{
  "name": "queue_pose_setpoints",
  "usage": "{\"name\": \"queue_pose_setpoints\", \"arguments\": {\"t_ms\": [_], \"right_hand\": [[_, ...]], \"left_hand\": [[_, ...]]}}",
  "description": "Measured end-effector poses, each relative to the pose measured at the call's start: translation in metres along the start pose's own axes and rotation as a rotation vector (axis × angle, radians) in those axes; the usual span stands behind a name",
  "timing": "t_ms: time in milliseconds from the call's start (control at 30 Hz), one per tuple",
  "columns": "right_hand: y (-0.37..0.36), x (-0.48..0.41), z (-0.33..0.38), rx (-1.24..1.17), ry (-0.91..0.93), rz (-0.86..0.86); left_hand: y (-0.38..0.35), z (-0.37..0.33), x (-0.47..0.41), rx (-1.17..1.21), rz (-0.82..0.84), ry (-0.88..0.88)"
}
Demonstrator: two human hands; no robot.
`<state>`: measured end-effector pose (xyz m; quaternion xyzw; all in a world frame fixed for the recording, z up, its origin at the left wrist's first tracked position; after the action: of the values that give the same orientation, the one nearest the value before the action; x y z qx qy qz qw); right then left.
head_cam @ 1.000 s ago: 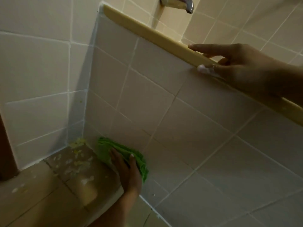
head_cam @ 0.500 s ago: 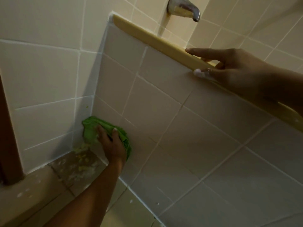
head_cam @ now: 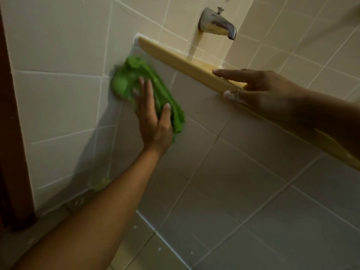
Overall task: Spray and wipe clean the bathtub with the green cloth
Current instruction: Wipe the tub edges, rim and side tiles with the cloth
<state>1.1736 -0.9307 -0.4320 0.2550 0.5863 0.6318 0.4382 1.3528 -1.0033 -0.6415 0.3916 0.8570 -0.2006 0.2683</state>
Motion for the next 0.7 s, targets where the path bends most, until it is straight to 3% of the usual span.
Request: {"name": "queue_pose_setpoints", "arguments": {"t_ms": [200,500,700], "right_hand": [[0.003,0.001,-0.002,-0.156,-0.024,-0.011],[0.006,0.001,0.0,-0.25,-0.098,-0.063],[0.007,0.002,0.001,-0.218,-0.1,-0.088]], "left_hand": [[-0.006,-0.051,-0.035,-0.101,0.072,-0.265],[-0.016,-0.071,0.049,-0.172,0.21,-0.491],[-0.016,-0.051,0.106,-0.227,0.292,-0.537]]}}
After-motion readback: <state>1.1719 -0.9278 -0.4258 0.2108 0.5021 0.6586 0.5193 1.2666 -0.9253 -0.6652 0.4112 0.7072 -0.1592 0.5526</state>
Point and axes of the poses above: each hand's wrist, its own x-axis away from the middle knuckle, its own y-axis out of the back of the hand, z = x × y, the point moved 2 cm from there along -x, towards the middle knuckle, and after that the axes turned 10 degrees about -x, right-handed, at the moved point
